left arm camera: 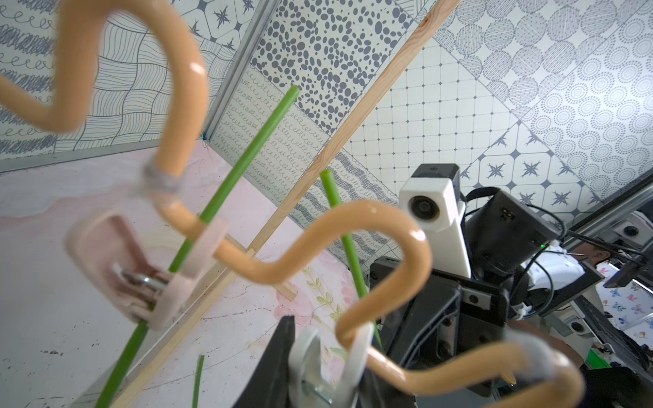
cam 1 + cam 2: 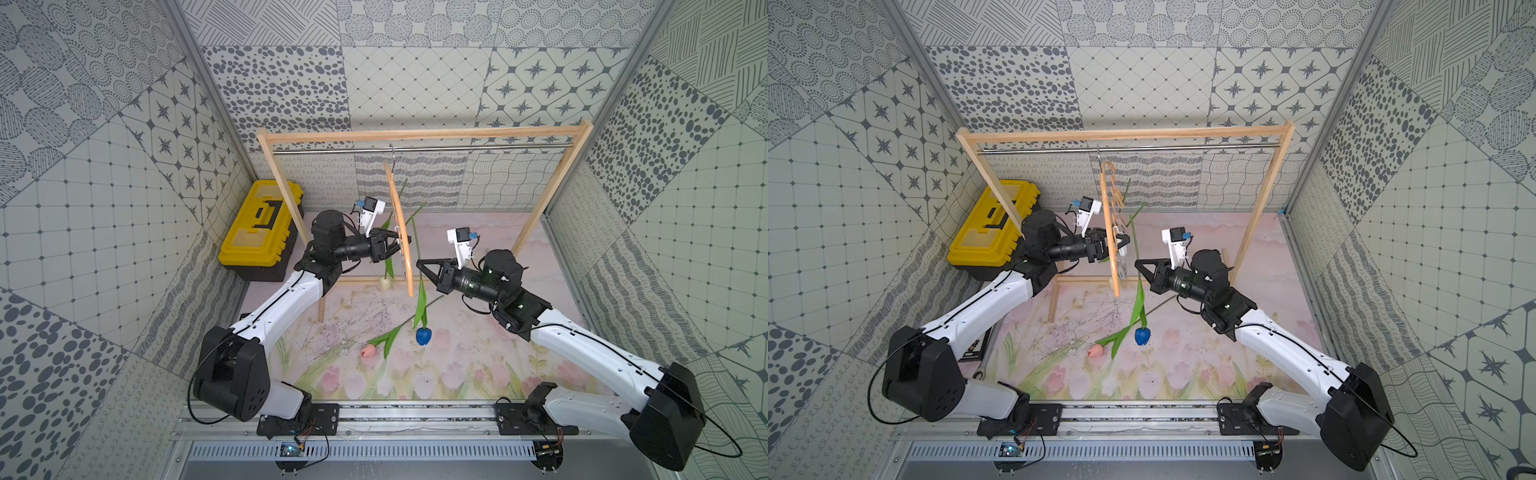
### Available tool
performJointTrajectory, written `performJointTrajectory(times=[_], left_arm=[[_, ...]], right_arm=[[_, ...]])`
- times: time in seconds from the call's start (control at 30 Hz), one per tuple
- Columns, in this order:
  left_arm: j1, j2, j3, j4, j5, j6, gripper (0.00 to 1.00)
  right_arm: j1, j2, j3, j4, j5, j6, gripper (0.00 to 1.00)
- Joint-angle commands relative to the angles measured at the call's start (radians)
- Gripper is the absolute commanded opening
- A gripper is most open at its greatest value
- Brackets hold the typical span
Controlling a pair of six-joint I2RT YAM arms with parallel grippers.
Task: Dry the flowers on a clothes hanger
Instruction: Open the clamp at the hanger.
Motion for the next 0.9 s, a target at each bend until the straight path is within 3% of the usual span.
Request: performJointTrajectory(times=[0.0,0.23,0.57,0.87], left_arm=[[-0.014,0.012,-0.079,0.338,-0.052,-0.32,0.0],[-0.049,0.0,-0.177,0.504,-0.214,-0.477,0.0],[-0.11,0.022,-0.254,0.664,-0.327,-0.613,0.0],[-0.122,0.032,-0.266,0.692,-0.353,-0.646,0.0]], right_arm=[[0.02,-0.037,-0.072,0.164,0.107,0.043,0.0],[0.077,-0.076,-0.169,0.308,0.223,0.054,0.0],[0.098,-0.007,-0.181,0.416,0.237,0.052,0.0],[0.106,0.025,-0.163,0.421,0.2,0.038,0.0]])
